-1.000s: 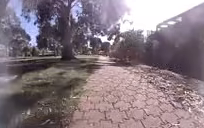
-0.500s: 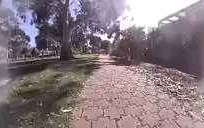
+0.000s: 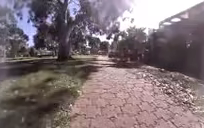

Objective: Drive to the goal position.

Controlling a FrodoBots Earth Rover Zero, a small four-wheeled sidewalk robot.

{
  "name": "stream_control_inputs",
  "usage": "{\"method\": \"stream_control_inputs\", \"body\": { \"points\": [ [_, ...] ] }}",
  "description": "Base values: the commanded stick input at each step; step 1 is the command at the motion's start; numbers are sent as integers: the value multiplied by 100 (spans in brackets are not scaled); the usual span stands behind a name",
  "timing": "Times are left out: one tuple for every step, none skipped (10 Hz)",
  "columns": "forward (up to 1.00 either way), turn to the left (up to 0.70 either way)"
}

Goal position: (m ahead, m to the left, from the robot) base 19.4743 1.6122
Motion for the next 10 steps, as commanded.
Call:
{"method": "stream_control_inputs", "body": {
  "points": [
    [70,0],
    [70,0],
    [70,0],
    [70,0],
    [70,0],
    [70,0],
    [70,0],
    [70,0],
    [70,0],
    [70,0]
  ]
}}
